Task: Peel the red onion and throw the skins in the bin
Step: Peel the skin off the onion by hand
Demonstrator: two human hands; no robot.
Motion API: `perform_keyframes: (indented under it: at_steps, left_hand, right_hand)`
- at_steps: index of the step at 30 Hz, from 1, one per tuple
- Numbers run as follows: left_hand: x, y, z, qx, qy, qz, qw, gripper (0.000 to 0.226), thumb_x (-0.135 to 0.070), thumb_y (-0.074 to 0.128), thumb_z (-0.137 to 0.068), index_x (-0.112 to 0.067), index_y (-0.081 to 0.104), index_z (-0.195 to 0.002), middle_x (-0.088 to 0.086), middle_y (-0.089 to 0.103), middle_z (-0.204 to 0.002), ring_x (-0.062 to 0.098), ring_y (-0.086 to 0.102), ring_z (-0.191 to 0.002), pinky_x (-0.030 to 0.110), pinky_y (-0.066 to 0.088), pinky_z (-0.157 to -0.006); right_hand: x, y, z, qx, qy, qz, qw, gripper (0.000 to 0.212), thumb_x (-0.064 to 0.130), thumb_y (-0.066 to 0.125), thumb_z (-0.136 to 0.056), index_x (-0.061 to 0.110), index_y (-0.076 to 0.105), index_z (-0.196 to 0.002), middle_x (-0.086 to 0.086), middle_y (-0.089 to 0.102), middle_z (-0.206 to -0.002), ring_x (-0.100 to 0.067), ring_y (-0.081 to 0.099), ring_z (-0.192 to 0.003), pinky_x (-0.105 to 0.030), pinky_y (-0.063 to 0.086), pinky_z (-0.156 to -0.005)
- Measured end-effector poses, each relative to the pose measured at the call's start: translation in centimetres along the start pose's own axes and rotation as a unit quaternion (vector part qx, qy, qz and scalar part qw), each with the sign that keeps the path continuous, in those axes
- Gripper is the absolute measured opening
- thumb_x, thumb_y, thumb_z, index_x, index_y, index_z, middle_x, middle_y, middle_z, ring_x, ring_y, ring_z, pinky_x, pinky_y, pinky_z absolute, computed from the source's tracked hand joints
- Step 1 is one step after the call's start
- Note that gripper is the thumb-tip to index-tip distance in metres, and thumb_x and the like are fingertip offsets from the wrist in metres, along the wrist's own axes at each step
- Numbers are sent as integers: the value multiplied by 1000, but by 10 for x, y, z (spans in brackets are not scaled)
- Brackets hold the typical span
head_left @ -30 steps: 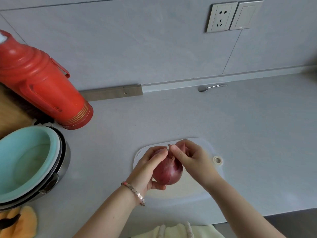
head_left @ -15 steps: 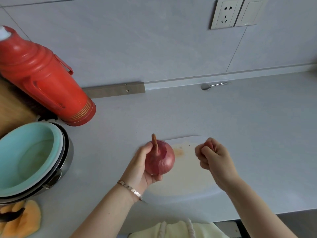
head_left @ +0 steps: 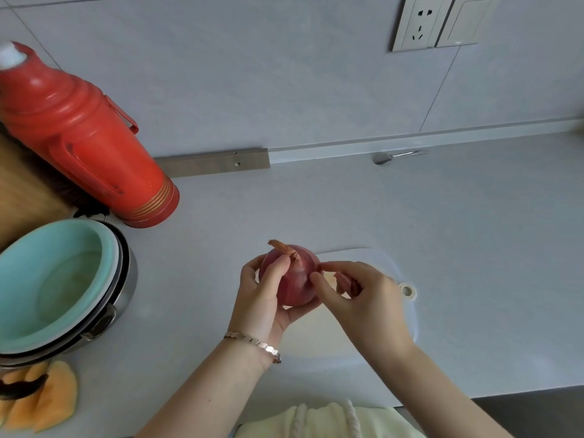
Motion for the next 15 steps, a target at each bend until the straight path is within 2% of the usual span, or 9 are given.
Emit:
perform_keyframes:
  at_steps: [2,4,6,7,9,11,13,15]
  left_hand:
    - [-2,0,3,-33,39,-6,999,33,-13,60,-87,-11,47,-118,21,51,-127,39,63,-104,40,57,-58]
    - [-2,1,6,-52,68,-15,996,25,-9,60,-87,-16,48,-108,17,52,-123,35,63,-101,38,58,-57]
    - [-2,1,8,-66,101,-37,992,26,-7,63,-85,-22,48,-100,12,53,-116,30,63,-99,38,59,-60]
    - [-3,2,9,-71,119,-51,989,31,-6,67,-82,-23,48,-100,9,54,-113,28,63,-100,39,59,-63]
    - [-4,2,9,-72,155,-80,982,43,-13,74,-68,-25,47,-100,4,55,-107,27,63,-101,43,59,-70]
    - [-5,1,9,-75,183,-111,974,52,-25,74,-54,-30,48,-99,0,55,-106,24,63,-100,47,58,-75]
    - [-6,-1,9,-77,197,-136,968,56,-37,73,-46,-35,48,-96,-2,55,-107,21,63,-99,51,56,-80]
    - [-6,-2,7,-67,197,-118,971,56,-37,72,-46,-34,49,-96,0,55,-109,26,62,-102,54,56,-79]
  right_hand:
    - [2,2,0,-4,-11,11,1000,6,14,70,-75,18,74,-75,12,40,-47,-4,43,-53,-10,33,-50]
    - [3,4,0,5,-11,16,1000,11,12,65,-76,12,72,-67,2,43,-47,-10,40,-54,-16,31,-49]
    - [1,8,0,12,-1,18,1000,16,11,62,-77,5,67,-63,-10,47,-49,-15,35,-54,-21,27,-48]
    - [-1,9,0,11,7,13,1000,19,11,60,-77,2,64,-61,-10,42,-48,-15,31,-52,-22,24,-47]
    - [-5,11,-1,3,27,7,1000,24,9,59,-77,-3,55,-56,-2,29,-47,-13,23,-50,-21,18,-45]
    - [-10,12,-3,2,46,2,999,28,8,59,-77,-6,49,-55,-1,25,-49,-12,20,-52,-22,15,-46]
    - [-12,12,-4,10,59,-20,998,29,9,60,-79,-7,50,-57,-4,27,-51,-12,20,-52,-22,16,-46]
    - [-12,11,-3,15,66,-44,997,29,12,61,-80,-10,54,-62,-17,32,-54,-11,21,-52,-23,19,-47]
Point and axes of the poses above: each hand's wrist, its own z-axis away from the middle knuckle, its own y-axis out of the palm, x = y × z, the point moved 5 cm from there along -z, towards the middle knuckle
